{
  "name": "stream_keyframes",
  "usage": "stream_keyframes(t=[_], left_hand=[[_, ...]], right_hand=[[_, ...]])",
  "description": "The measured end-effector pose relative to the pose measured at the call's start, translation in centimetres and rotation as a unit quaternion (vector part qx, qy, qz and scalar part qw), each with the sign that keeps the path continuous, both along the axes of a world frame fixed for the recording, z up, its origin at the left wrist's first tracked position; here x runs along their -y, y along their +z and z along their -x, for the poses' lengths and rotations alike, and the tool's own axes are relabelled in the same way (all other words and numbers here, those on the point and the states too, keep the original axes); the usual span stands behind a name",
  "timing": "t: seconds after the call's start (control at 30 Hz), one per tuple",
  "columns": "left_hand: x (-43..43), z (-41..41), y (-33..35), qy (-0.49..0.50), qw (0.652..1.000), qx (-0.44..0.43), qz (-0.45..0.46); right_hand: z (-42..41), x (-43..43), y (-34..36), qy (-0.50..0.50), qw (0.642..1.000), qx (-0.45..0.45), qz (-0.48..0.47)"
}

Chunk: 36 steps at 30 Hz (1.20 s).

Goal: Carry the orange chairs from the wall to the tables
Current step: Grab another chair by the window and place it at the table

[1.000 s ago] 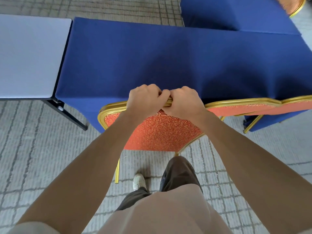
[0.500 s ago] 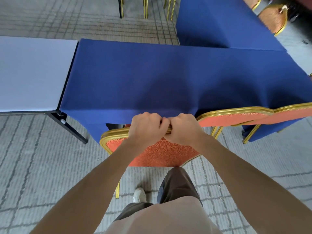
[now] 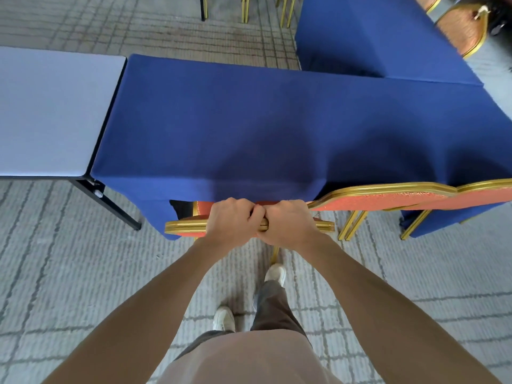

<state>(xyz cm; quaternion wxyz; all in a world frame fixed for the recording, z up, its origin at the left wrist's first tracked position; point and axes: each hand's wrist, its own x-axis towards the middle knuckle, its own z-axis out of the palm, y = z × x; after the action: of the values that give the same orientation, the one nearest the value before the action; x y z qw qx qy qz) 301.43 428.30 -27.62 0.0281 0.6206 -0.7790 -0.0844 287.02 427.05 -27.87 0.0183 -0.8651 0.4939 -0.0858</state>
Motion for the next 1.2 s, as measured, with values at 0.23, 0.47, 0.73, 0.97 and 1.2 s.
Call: stream_keyframes(t=[0.23, 0.47, 0.73, 0.97, 1.2], left_hand=[[3.2, -0.2, -2.4, 0.007, 1.000, -0.013, -0.016], [6.1, 0.0, -1.9, 0.074, 0.990, -0.106, -0.050], [7.1, -1.2, -2.6, 0.065, 0.990, -0.124, -0.005], [8.9, -1.6, -2.5, 0.045, 0.994, -0.092, 0.027], [9.7, -1.2, -2.2, 0.013, 0.998, -0.047, 0.029]], right_hand=[[0.1, 3.9, -2.8, 0.037, 0.998, 0.008, -0.049], [0.9, 7.2, -2.2, 0.074, 0.990, 0.007, -0.120], [0.3, 8.4, -1.9, 0.110, 0.986, 0.039, -0.122], [-0.7, 9.2, -1.2, 0.050, 0.994, 0.038, -0.088], [-0.8, 9.0, -0.5, -0.004, 0.998, 0.005, -0.058]])
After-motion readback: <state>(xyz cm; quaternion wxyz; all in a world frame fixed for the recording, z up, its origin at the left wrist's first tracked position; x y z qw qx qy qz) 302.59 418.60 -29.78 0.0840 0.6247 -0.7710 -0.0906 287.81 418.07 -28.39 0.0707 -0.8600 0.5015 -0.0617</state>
